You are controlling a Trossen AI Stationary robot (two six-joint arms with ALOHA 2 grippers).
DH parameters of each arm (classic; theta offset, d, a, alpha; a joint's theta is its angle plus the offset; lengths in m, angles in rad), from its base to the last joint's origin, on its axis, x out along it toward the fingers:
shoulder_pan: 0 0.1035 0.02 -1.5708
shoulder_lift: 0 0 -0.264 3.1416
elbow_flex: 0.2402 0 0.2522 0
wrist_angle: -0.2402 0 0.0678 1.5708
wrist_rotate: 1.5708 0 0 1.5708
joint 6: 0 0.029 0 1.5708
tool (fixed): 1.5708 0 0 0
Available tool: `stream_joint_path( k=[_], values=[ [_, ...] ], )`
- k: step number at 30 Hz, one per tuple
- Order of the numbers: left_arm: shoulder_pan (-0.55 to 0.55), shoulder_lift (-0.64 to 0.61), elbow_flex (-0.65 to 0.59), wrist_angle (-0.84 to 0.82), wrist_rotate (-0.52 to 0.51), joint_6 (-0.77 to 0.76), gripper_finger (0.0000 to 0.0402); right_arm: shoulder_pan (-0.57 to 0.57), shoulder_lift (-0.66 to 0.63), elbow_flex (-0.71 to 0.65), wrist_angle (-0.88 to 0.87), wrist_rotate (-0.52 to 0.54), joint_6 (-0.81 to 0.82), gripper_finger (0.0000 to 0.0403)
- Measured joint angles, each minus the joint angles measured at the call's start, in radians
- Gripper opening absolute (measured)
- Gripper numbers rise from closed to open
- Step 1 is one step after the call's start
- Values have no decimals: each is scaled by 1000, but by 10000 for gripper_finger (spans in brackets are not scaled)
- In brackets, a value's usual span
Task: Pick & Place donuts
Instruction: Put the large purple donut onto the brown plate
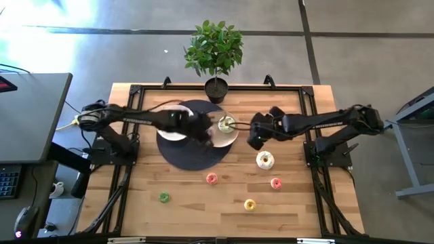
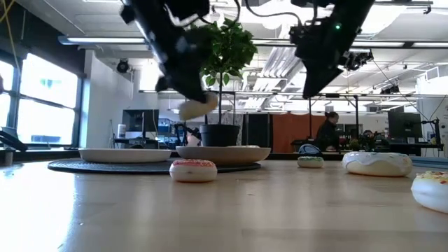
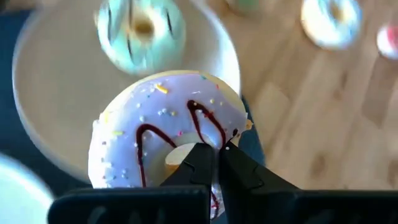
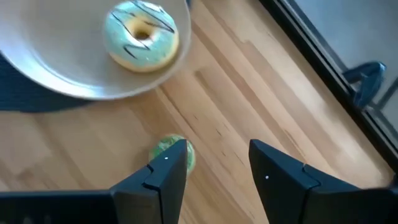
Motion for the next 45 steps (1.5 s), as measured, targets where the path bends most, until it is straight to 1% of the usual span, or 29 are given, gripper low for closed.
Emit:
stream_joint_path(
  k=[4,7,12,16,19,25,29,34,37,39,41,43,45],
  values=[
    [81,60,0,70,18,39,7,5,0,0,-19,6,20,168],
    [133,116,-3,49,31,52,7,4,0,0,-19,13,19,166],
    [191,178,-2,82,31,58,7,4,0,0,-19,31,12,167],
    [201,217,-3,136,31,107,7,4,0,0,-19,28,9,166],
    [198,216,-2,163,32,138,8,4,0,0,-14,29,-12,164],
    [199,215,-2,152,37,167,10,4,0,0,2,30,-18,164],
    [199,215,-2,137,70,214,37,4,0,0,3,34,-18,165],
    [198,215,-2,141,59,235,90,4,0,0,3,35,-18,165],
    [198,215,-2,142,40,230,114,4,0,0,4,47,-17,165],
    [198,215,-2,143,13,220,124,4,0,0,4,57,-18,165],
    [198,215,-2,140,2,173,128,4,0,0,4,60,-17,165],
    [198,215,-2,140,20,126,129,4,0,0,4,60,-17,165],
    [199,215,-2,140,61,108,127,4,0,0,4,60,-18,165]
  ],
)
